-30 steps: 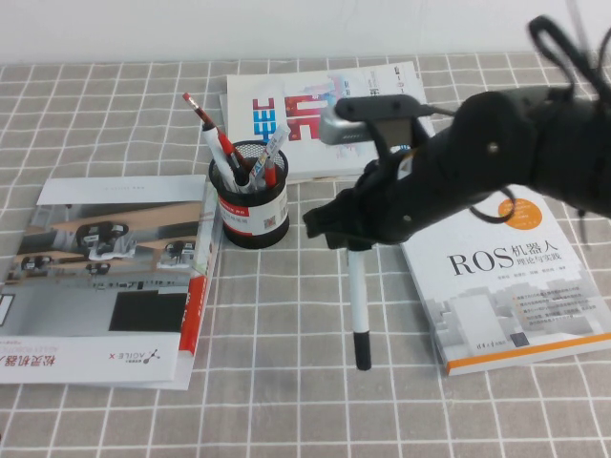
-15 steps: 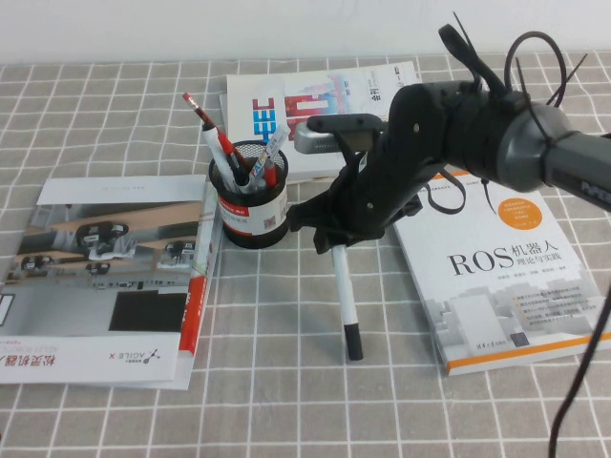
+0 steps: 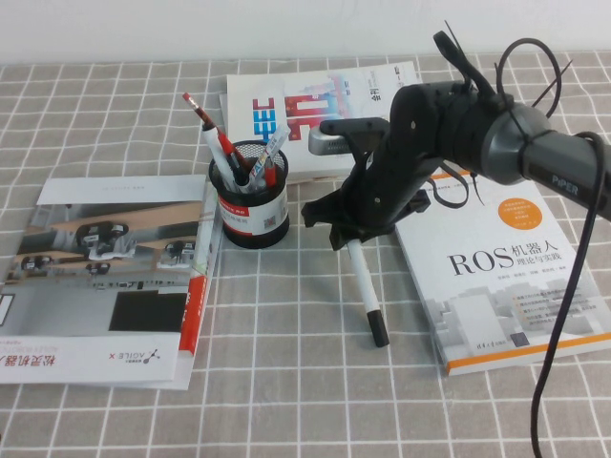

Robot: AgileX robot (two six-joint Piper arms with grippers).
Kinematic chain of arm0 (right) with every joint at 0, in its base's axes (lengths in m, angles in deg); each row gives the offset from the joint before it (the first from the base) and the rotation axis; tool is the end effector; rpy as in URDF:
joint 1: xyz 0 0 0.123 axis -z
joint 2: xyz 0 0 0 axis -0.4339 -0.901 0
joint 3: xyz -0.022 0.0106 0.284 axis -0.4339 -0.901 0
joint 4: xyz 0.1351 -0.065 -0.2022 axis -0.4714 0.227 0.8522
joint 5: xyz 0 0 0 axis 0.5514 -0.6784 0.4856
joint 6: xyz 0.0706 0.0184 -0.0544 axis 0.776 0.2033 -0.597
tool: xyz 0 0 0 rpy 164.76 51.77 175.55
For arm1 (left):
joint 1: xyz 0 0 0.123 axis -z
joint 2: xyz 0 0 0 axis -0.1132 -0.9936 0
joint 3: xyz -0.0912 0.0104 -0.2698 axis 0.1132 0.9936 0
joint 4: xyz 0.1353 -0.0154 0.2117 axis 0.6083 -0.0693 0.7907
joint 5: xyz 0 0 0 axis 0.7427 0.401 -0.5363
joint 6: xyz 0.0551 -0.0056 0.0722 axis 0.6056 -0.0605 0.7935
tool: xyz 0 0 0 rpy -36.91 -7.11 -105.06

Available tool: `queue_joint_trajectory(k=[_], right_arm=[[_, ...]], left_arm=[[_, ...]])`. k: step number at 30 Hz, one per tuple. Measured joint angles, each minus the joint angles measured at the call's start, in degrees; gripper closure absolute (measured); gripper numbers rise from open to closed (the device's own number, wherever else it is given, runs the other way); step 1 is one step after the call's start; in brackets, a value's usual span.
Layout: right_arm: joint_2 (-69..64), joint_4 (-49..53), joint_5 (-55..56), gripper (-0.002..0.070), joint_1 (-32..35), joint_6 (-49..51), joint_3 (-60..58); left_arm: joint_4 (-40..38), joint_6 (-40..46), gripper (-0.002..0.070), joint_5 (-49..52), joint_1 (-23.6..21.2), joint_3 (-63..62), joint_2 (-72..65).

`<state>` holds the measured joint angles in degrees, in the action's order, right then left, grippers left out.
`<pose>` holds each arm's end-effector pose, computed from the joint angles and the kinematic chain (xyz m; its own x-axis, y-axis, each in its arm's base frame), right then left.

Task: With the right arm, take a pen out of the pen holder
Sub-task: 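Take a marker out of the pen holder and lay it on the table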

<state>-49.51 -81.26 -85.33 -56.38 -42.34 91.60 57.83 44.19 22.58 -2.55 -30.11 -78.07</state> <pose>0.4063 0.2597 0.1940 -0.9089 -0.2449 -0.3374 -0.3395 0.9046 0.2579 0.0518 -0.0056 0.1699 -0.3015 0.0411 -0.9526 0.0956 0.9953 0.0127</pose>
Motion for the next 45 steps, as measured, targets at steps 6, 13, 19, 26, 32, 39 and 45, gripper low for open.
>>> queue_joint_trajectory(k=[6,13,19,26,32,39,45], right_arm=[[-0.29,0.24,0.46,0.0565,0.00,0.00,0.19],[-0.53,0.36,0.68,0.0388,0.00,0.00,0.34],[0.17,0.91,0.69,0.0362,0.00,0.00,0.32],[9.08,6.09,-3.66,0.0459,-1.32,0.00,-0.30],[20.99,7.88,-1.08,0.0652,-4.76,0.00,-10.75],[37.41,8.11,6.86,0.0685,-6.84,0.00,-30.84],[52.46,8.11,7.29,0.0688,-7.04,-0.10,-43.49]], left_arm=[[0.00,0.00,0.0678,0.00,0.00,0.00,0.00],[0.00,0.00,0.0678,0.00,0.00,0.00,0.00],[0.00,0.00,0.0678,0.00,0.00,0.00,0.00],[0.00,0.00,0.0678,0.00,0.00,0.00,0.00],[0.00,0.00,0.0678,0.00,0.00,0.00,0.00],[0.00,0.00,0.0678,0.00,0.00,0.00,0.00],[0.00,0.00,0.0678,0.00,0.00,0.00,0.00]])
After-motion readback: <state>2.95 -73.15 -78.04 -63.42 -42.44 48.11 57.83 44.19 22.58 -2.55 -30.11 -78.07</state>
